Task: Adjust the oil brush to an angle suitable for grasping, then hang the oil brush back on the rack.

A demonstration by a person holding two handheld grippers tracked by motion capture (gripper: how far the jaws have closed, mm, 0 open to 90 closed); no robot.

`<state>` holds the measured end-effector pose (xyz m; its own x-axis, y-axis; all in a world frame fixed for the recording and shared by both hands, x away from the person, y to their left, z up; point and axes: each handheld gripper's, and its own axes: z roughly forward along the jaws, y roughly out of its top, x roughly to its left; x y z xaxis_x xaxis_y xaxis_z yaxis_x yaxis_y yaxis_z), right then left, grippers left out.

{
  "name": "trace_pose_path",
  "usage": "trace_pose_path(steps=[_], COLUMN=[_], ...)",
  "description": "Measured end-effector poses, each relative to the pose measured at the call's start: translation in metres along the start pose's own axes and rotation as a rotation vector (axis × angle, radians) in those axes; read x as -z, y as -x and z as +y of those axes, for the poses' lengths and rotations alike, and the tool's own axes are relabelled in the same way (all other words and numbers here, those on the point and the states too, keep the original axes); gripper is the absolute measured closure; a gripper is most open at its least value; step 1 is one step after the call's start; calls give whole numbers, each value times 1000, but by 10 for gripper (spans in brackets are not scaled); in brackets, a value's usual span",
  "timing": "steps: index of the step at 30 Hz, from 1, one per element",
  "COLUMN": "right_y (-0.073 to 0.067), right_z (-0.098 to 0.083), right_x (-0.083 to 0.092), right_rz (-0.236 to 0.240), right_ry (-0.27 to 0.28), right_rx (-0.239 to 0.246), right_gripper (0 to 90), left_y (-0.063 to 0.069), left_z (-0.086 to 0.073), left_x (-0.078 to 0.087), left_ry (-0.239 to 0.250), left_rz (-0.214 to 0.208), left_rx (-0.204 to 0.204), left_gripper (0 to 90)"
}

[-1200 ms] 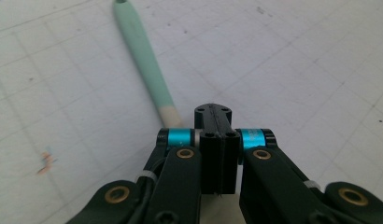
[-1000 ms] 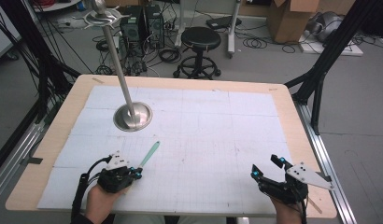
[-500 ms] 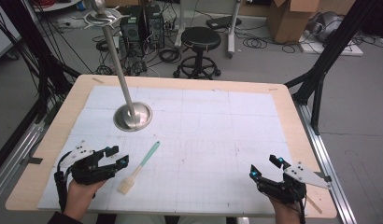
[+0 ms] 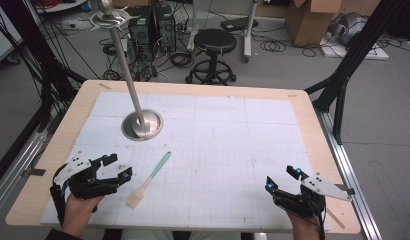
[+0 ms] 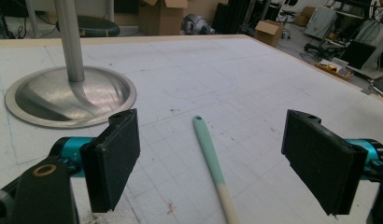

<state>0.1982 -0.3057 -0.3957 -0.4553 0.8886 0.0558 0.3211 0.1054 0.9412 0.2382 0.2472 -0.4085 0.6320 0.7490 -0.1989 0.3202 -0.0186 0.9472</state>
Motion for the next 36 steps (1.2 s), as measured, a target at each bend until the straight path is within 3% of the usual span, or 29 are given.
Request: trace_pose_path(steps=[6, 12, 17, 22, 28, 31, 34, 36], right_y=[2, 0, 0, -2, -1, -2, -2, -3], right_z=[-1, 1, 1, 0, 0, 0, 0, 0], right_x=[1, 2, 1, 1, 0, -2, -3, -3], right_rz=[-2, -3, -2, 8, 7, 7, 7, 8], right_ry=[3, 3, 3, -10, -8, -17, -20, -21], right_rx=[-2, 9, 7, 36, 32, 32, 38, 35], right_gripper=[203, 203, 203, 203, 204, 203, 203, 204], left_y=[0, 2, 4, 6, 8, 7, 12, 16], left_z=[0, -2, -5, -8, -14, -15, -15, -15], left_x=[-2, -4, -13, -20, -35, -42, -48, -53], left_ry=[-5, -40, -124, -176, -286, -293, -316, -344], left_rz=[-3, -6, 13, 11, 14, -9, -18, -16], left_rx=[-6, -14, -20, -25, -29, 3, -23, -36], left_gripper=[202, 202, 209, 216, 353, 346, 336, 385])
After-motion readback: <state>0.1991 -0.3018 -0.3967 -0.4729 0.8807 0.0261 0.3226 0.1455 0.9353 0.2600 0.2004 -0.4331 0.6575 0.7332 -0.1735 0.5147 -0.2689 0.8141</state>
